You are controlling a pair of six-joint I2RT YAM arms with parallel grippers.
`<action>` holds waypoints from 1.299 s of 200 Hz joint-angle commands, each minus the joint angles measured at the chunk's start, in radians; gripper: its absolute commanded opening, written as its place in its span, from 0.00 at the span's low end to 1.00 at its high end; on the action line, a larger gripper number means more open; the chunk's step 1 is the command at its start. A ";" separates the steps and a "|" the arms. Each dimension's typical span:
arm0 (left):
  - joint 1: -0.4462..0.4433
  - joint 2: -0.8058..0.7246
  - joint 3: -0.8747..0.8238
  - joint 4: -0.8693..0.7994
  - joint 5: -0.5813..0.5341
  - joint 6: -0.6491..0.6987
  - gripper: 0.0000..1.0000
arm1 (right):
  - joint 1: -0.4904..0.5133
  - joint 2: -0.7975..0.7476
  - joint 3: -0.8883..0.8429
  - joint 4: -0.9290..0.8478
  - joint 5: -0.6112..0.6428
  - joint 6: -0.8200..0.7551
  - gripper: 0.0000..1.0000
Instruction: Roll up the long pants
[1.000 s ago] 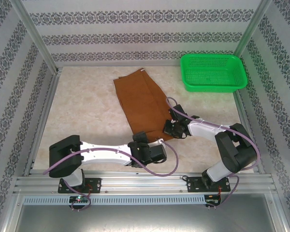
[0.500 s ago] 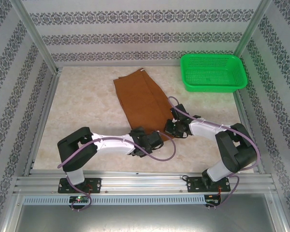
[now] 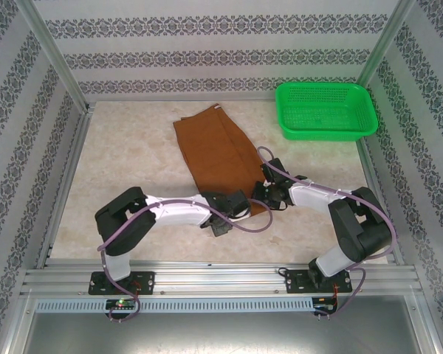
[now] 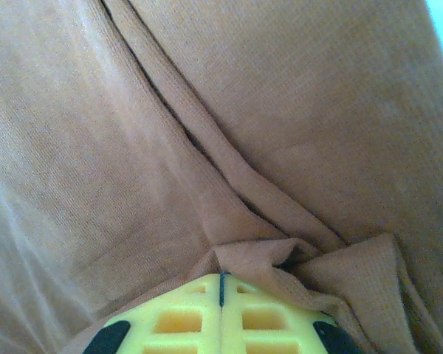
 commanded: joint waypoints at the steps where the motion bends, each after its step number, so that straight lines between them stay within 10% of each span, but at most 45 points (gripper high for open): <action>1: 0.081 0.166 -0.032 0.193 -0.117 -0.045 0.01 | -0.009 0.035 -0.006 -0.091 0.037 -0.012 0.00; 11: 0.085 0.166 -0.026 0.175 -0.205 -0.094 0.38 | -0.012 0.034 -0.004 -0.096 0.035 -0.016 0.00; 20: 0.085 0.149 -0.032 0.171 -0.263 -0.113 0.93 | -0.012 0.034 -0.006 -0.096 0.036 -0.016 0.00; 24: 0.085 0.136 -0.042 0.175 -0.268 -0.111 1.00 | -0.012 0.034 -0.006 -0.096 0.036 -0.016 0.00; 48: 0.078 0.032 -0.085 0.174 -0.291 -0.111 1.00 | -0.012 0.045 -0.002 -0.097 0.029 -0.020 0.00; 116: -0.177 -0.200 -0.234 0.404 -0.854 0.097 0.99 | -0.011 0.056 0.005 -0.091 0.025 -0.013 0.00; 260: -0.214 -0.068 -0.243 0.569 -0.698 0.232 0.86 | -0.014 0.038 -0.014 -0.081 0.024 -0.003 0.00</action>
